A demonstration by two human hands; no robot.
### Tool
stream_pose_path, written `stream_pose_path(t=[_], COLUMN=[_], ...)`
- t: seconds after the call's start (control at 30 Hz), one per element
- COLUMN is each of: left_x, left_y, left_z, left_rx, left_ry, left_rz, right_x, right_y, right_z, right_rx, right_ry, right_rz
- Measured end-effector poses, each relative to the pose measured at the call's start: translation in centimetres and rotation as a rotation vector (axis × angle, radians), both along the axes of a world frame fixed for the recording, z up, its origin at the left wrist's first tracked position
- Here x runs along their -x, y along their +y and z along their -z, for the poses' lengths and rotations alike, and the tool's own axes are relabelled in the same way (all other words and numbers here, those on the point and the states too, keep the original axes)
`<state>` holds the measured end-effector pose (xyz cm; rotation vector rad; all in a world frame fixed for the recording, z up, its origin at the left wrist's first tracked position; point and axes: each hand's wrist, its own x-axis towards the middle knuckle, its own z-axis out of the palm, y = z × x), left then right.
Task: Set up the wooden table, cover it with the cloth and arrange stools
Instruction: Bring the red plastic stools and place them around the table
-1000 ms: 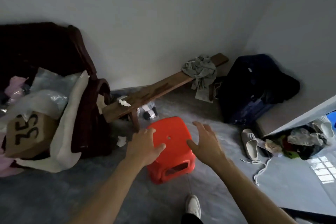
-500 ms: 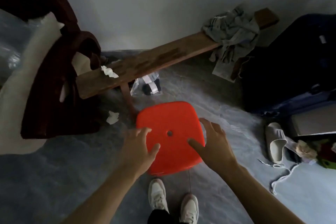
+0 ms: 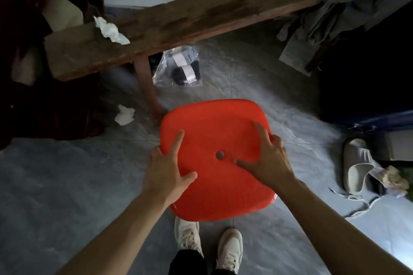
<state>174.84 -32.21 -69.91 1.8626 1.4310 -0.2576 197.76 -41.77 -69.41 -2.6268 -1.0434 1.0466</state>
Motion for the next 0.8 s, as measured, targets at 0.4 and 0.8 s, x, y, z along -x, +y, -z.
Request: stream_pose_path(t=[0.4, 0.8], left_x=[-0.9, -0.1], left_y=[-0.9, -6.2], left_z=[-0.7, -16.2], left_rx=[-0.025, -0.246], left_ry=[0.006, -0.020], left_rz=[-0.091, -0.261], right_x=[0.2, 1.0], right_y=[-0.1, -4.0], right_z=[0.1, -13.7], right_rx=[-0.041, -0.133], right_ry=[0.006, 0.029], right_rz=[0.053, -0.061])
